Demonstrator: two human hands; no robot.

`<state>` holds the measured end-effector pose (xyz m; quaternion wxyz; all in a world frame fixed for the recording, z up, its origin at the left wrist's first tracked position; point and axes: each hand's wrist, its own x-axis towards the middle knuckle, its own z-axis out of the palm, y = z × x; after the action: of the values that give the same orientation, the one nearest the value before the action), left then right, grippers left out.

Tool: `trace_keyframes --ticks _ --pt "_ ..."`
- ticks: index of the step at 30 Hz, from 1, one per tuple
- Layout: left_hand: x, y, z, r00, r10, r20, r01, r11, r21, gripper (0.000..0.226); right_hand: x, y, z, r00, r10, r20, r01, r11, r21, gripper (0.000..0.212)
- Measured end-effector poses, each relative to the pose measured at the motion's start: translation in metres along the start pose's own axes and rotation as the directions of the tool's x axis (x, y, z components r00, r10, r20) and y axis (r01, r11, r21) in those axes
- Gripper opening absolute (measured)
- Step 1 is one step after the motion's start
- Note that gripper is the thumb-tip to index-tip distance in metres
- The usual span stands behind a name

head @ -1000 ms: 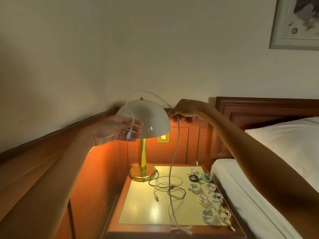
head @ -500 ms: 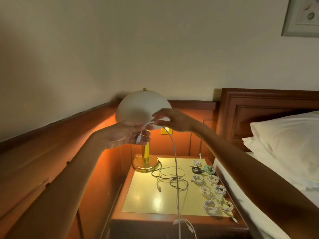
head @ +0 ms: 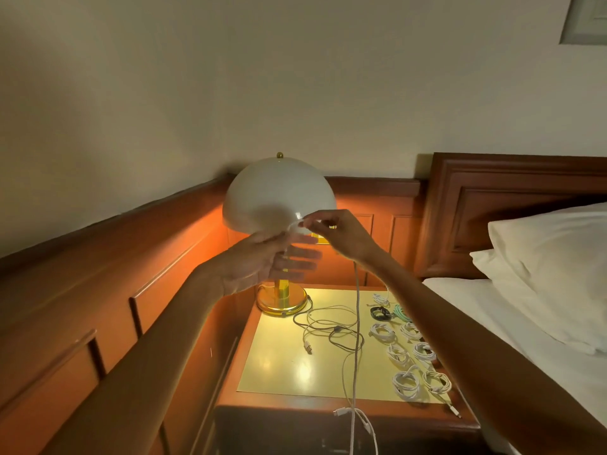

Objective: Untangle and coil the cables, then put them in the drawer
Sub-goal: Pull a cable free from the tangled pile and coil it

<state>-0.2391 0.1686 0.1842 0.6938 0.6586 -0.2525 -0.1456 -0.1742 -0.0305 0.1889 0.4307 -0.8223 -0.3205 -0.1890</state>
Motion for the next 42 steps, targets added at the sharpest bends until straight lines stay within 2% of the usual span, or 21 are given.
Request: trace_keyframes --ticks 3,5,7,9,11,12,14,15,17,20,22,24,27,30,32,34,35,37,39,40,42 --pt "0.016 -0.005 -0.002 0.978 0.169 -0.120 -0.199 0.925 -0.323 0.045 -0.032 -0.001 0.026 0.988 0.146 0.056 -0.152 0.978 0.142 0.023" --pt "0.028 -0.014 -0.001 0.960 0.200 -0.198 -0.267 0.867 -0.420 0.047 -0.052 -0.005 0.046 0.967 0.233 0.105 -0.251 0.943 0.219 0.023" --pt "0.040 -0.028 0.001 0.932 0.205 -0.300 -0.311 0.877 -0.366 0.044 -0.063 -0.009 0.057 0.947 0.284 0.149 -0.310 0.929 0.200 0.029" --pt "0.048 -0.040 0.002 0.884 0.245 -0.398 -0.348 0.913 -0.211 0.041 -0.066 -0.014 0.054 0.932 0.310 0.186 -0.322 0.946 0.036 0.029" --pt "0.049 -0.044 0.000 0.852 0.306 -0.425 -0.323 0.946 0.034 0.040 -0.062 -0.019 0.038 0.942 0.274 0.192 -0.236 0.951 -0.199 0.027" --pt "0.047 -0.045 -0.003 0.862 0.313 -0.398 -0.272 0.949 0.158 0.041 -0.057 -0.019 0.027 0.954 0.241 0.181 -0.170 0.926 -0.336 0.025" --pt "0.041 -0.046 -0.009 0.944 0.219 -0.248 -0.139 0.943 0.303 0.036 -0.045 -0.021 0.006 0.970 0.201 0.135 -0.100 0.840 -0.533 0.019" --pt "0.036 -0.045 -0.011 0.982 0.132 -0.136 -0.078 0.935 0.345 0.031 -0.039 -0.024 -0.006 0.976 0.172 0.135 -0.062 0.812 -0.580 0.019" --pt "0.023 -0.040 -0.010 0.998 -0.025 0.065 0.000 0.932 0.363 0.027 -0.027 -0.036 -0.028 0.960 0.126 0.250 0.043 0.817 -0.576 0.018" --pt "0.008 -0.022 0.001 0.957 -0.189 0.219 0.126 0.954 0.273 0.035 -0.012 -0.053 -0.049 0.902 0.062 0.428 0.131 0.904 -0.408 0.014" --pt "0.001 -0.012 0.008 0.954 -0.191 0.232 0.141 0.966 0.215 0.031 -0.010 -0.047 -0.051 0.901 0.009 0.433 0.067 0.985 -0.159 0.020" --pt "0.000 -0.012 0.011 0.978 -0.117 0.172 0.110 0.993 0.045 0.022 -0.014 -0.029 -0.040 0.940 -0.013 0.342 -0.037 0.990 0.139 0.026" --pt "0.012 -0.023 0.010 0.999 0.041 -0.005 -0.040 0.932 -0.361 0.022 -0.025 0.006 -0.012 0.981 0.142 0.132 -0.183 0.902 0.390 0.029" --pt "0.039 -0.035 0.013 0.983 0.057 -0.177 -0.165 0.706 -0.688 0.022 -0.045 0.029 0.017 0.961 0.273 0.036 -0.268 0.897 0.352 0.016" --pt "0.058 -0.045 0.017 0.964 0.049 -0.260 -0.237 0.596 -0.767 0.026 -0.057 0.033 0.035 0.955 0.291 0.050 -0.293 0.909 0.296 0.022" --pt "0.074 -0.056 0.019 0.921 0.047 -0.387 -0.350 0.538 -0.767 0.028 -0.062 0.033 0.045 0.946 0.312 0.092 -0.323 0.932 0.165 0.021" --pt "0.081 -0.062 0.018 0.883 0.043 -0.468 -0.409 0.561 -0.720 0.029 -0.062 0.032 0.048 0.938 0.327 0.115 -0.337 0.938 0.079 0.022" --pt "0.091 -0.072 0.017 0.796 0.086 -0.599 -0.459 0.731 -0.505 0.028 -0.060 0.029 0.046 0.933 0.329 0.147 -0.318 0.944 -0.091 0.024" --pt "0.094 -0.081 0.014 0.731 0.249 -0.636 -0.392 0.916 -0.092 0.021 -0.055 0.024 0.037 0.949 0.276 0.154 -0.222 0.929 -0.297 0.025" --pt "0.093 -0.084 0.013 0.715 0.371 -0.592 -0.340 0.925 0.169 0.019 -0.051 0.021 0.029 0.958 0.247 0.148 -0.171 0.901 -0.399 0.024" --pt "0.091 -0.086 0.004 0.747 0.529 -0.402 -0.255 0.787 0.562 0.023 -0.038 0.019 0.011 0.974 0.204 0.102 -0.121 0.841 -0.527 0.019"
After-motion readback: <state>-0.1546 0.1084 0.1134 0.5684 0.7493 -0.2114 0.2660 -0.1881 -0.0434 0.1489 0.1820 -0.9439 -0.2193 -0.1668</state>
